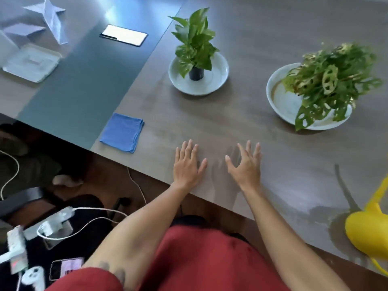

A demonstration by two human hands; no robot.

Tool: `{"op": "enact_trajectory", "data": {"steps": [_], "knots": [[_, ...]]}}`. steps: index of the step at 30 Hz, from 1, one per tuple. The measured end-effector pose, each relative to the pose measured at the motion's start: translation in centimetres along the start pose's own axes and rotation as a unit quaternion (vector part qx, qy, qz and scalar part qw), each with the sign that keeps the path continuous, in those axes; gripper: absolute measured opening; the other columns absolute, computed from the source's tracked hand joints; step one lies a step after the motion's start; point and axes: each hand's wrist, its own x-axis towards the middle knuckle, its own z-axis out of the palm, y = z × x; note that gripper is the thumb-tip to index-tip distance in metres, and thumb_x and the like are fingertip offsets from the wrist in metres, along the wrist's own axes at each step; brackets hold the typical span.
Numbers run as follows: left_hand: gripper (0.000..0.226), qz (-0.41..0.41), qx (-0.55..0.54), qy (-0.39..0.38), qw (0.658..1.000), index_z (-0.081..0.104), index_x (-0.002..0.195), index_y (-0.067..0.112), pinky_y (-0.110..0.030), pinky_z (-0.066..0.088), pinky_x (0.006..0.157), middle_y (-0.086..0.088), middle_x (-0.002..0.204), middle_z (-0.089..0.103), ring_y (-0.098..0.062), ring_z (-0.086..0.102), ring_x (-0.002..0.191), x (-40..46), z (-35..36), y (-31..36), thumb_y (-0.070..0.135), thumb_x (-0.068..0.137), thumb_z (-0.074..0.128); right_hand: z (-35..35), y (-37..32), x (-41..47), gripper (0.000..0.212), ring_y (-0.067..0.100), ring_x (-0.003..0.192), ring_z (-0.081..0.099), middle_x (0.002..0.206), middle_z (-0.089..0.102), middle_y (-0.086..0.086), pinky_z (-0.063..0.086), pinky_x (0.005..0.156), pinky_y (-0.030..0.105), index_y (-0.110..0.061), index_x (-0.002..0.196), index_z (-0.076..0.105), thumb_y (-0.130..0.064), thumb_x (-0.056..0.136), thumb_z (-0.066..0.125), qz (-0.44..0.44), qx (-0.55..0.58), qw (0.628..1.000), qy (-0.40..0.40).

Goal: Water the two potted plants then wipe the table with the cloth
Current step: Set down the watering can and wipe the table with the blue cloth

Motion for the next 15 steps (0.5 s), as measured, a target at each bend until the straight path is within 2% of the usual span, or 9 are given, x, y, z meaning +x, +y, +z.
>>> {"op": "enact_trajectory", "data": {"steps": [6,15], "knots": [[0.066,-0.024,-0.002,0.051,0.998,0.05,0.142,0.006,-0.057,0.024,0.119,-0.018,0.153,0.042,-0.036,0.033,0.145,2.9,-3.2,-10.0,0.052,0.095,0.036,6.2,-9.3,3.7,0.068,0.035,0.156,0.002,0.165,0.025,0.015,0.0,0.127,0.045,-0.013,0.152,0.044,-0.042,0.094,0.065,-0.027,0.002,0.999,-0.042],[0.058,-0.071,0.044,0.104,0.991,0.055,0.139,0.013,-0.061,0.024,0.116,-0.02,0.154,0.04,-0.044,0.034,0.142,8.2,-7.2,-23.5,0.048,0.095,0.04,11.7,-17.9,7.6,0.064,0.036,0.156,0.002,0.167,0.021,0.016,0.0,0.127,0.047,-0.019,0.154,0.04,-0.041,0.097,0.058,0.011,-0.009,0.999,-0.037]]}}
